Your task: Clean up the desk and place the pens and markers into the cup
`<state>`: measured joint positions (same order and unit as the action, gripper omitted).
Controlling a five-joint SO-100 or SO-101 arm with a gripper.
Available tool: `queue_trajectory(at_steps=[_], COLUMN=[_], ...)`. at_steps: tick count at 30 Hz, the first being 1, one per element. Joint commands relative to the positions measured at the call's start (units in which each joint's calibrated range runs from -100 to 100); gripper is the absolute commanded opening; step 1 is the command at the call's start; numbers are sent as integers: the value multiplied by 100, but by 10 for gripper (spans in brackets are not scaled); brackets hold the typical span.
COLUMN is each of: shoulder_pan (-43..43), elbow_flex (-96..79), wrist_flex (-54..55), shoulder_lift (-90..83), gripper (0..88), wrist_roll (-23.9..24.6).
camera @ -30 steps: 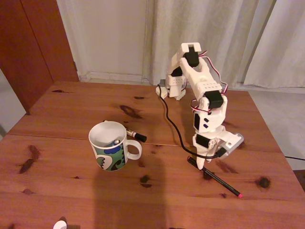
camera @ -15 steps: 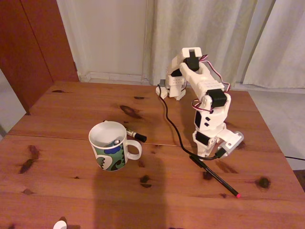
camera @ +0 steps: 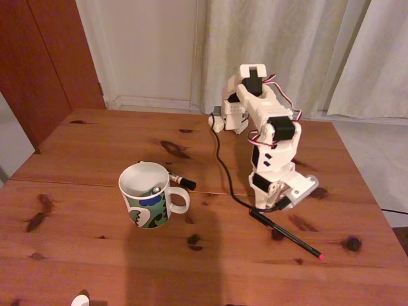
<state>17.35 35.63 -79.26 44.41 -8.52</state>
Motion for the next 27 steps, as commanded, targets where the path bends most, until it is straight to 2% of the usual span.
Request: queue_trajectory(at_steps=[1,11,27], shoulder_pan=[87,296,143], elbow_flex=[549,1406,1794], wrist_flex=[16,-18,-267], shoulder_lift=[98,752,702], gripper=[91,97,97], wrist_roll=[-28,-2,-28])
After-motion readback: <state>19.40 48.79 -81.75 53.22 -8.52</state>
